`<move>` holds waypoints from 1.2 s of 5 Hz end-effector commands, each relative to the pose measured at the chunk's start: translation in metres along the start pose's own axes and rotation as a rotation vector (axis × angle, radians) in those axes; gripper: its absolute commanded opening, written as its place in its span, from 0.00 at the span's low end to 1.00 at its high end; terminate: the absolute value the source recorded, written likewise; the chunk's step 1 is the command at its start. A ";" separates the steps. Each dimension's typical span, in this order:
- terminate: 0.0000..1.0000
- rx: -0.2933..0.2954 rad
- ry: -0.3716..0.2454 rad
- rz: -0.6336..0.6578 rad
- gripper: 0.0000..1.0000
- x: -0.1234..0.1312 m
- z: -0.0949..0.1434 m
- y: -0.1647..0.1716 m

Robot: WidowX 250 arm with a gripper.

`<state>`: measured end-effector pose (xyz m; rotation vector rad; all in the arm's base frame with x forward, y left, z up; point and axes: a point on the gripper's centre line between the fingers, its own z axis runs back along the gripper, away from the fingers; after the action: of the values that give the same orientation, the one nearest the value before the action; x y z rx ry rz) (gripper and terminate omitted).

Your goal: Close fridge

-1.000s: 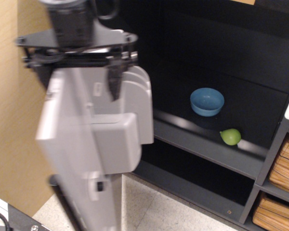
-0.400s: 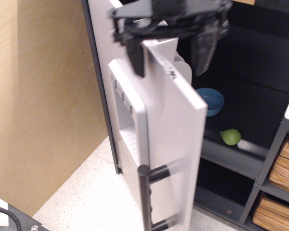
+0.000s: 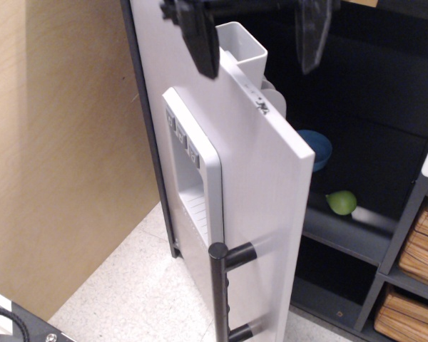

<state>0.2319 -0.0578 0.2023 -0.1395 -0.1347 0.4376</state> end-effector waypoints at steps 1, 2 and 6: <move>0.00 0.114 -0.042 -0.102 1.00 -0.021 -0.017 0.054; 0.00 0.170 -0.066 -0.125 1.00 -0.035 -0.040 0.075; 0.00 0.232 -0.098 -0.040 1.00 0.014 -0.121 0.053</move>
<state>0.2368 -0.0195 0.0644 0.1252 -0.1413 0.4161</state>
